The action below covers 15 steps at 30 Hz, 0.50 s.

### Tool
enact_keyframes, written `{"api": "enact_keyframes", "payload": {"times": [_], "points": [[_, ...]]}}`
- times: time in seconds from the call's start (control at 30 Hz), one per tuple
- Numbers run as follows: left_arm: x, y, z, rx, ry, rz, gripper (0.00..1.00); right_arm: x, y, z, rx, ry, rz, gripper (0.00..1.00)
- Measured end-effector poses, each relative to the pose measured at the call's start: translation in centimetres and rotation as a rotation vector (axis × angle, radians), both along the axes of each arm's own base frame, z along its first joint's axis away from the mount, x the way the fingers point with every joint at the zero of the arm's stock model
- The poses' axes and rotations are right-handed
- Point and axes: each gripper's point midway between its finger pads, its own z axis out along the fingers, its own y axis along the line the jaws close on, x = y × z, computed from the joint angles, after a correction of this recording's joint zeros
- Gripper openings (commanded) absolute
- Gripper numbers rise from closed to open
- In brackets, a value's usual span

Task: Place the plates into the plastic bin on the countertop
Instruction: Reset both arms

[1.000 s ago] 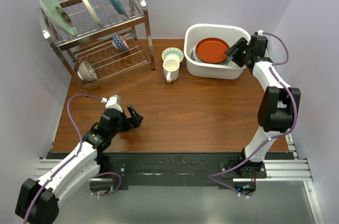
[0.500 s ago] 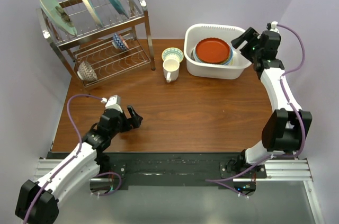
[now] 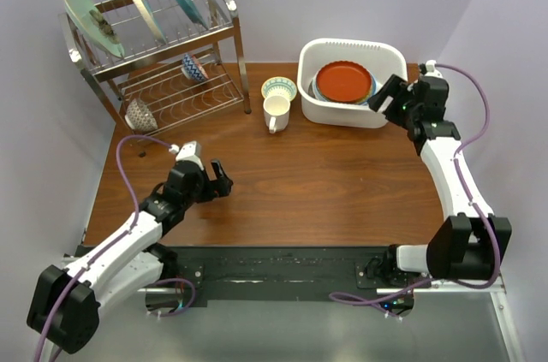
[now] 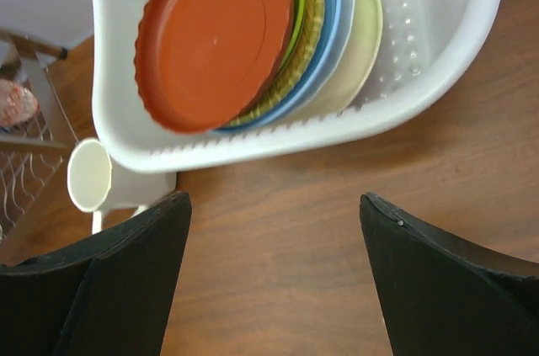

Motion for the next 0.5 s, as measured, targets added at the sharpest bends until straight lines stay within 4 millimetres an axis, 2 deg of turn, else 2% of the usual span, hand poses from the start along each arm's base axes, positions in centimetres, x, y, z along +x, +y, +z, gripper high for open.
{"api": "enact_keyframes", "payload": {"times": [0.17, 0.27, 0.37, 0.4, 0.5], "points": [[1.5, -0.2, 2.6, 0.009, -0.059, 0.001, 1.00, -2.4, 1.0, -1.1, -0.030, 0.027, 0.042, 0.86], [2.7, -0.4, 4.2, 0.023, -0.092, -0.001, 1.00, -3.8, 1.2, -2.9, -0.048, 0.059, 0.049, 0.86], [3.8, -0.7, 5.2, 0.048, -0.106, -0.006, 1.00, -5.2, 1.8, -6.0, -0.072, 0.126, 0.067, 0.88], [4.2, -0.7, 5.4, 0.059, -0.107, -0.011, 1.00, -5.7, 2.1, -7.1, -0.079, 0.154, 0.077, 0.95], [4.9, -1.1, 5.6, 0.082, -0.114, -0.036, 1.00, -7.2, 2.5, -10.4, -0.103, 0.229, 0.092, 0.99]]}}
